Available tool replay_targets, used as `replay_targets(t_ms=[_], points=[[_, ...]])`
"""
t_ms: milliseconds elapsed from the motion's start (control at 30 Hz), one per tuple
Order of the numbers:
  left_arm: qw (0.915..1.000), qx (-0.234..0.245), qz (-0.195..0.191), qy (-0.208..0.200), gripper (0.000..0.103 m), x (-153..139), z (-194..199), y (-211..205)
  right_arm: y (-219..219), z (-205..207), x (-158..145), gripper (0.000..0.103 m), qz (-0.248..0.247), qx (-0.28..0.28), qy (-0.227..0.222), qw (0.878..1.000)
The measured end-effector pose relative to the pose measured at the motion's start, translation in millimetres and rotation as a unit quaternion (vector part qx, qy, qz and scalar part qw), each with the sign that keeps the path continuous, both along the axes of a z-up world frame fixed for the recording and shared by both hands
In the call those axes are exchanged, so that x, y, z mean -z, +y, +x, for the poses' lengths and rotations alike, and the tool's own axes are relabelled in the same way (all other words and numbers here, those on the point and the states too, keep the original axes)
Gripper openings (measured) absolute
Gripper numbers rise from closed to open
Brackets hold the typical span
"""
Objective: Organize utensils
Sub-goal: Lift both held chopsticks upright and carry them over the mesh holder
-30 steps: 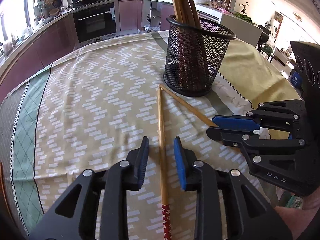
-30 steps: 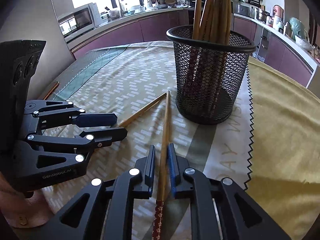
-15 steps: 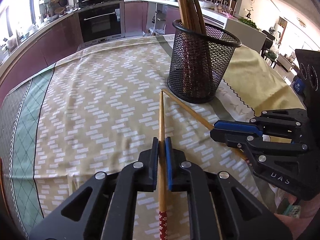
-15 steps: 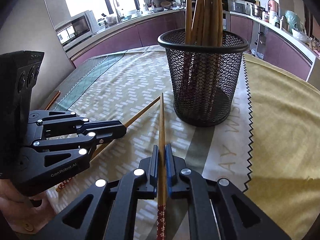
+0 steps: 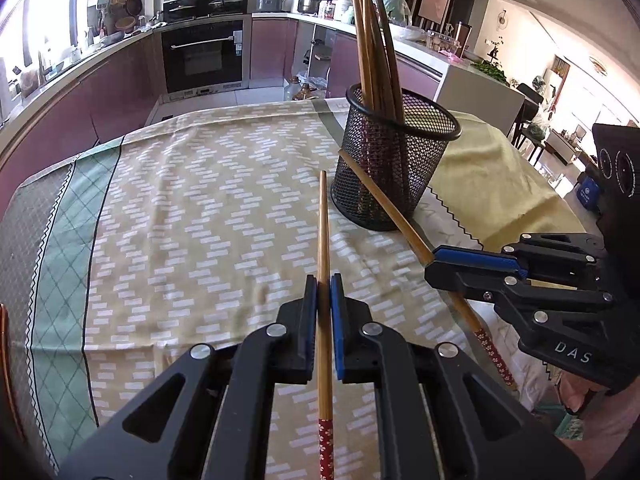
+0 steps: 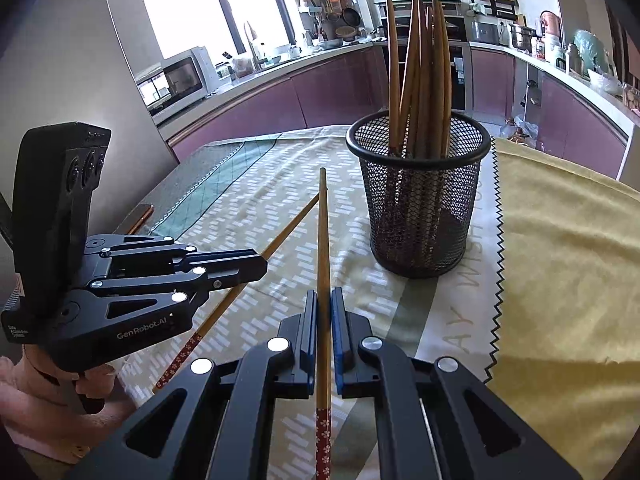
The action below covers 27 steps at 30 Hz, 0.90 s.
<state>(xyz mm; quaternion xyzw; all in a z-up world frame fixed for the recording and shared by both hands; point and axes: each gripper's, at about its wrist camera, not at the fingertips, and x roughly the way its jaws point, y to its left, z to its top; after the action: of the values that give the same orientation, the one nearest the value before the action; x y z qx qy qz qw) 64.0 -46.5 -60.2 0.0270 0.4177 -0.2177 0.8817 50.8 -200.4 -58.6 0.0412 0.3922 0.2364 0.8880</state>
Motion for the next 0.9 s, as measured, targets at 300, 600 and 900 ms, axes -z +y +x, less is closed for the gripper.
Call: replay_targets(t_ms=[300,600,900], points=[[0.9995,0.007,-0.028,-0.012,0.007,-22,-10,4,1,-8,-16,0.006,0.015,-0.002,-0.019,1.000],[0.9987,0.008,-0.043,-0.026,0.007,-36,-17,6,-2,-11,-25,0.006,0.029,0.000,-0.032,0.999],[0.9977,0.011,-0.056,-0.037,0.007,-48,-24,8,-4,-12,-35,0.006,0.042,0.005,-0.047,0.998]])
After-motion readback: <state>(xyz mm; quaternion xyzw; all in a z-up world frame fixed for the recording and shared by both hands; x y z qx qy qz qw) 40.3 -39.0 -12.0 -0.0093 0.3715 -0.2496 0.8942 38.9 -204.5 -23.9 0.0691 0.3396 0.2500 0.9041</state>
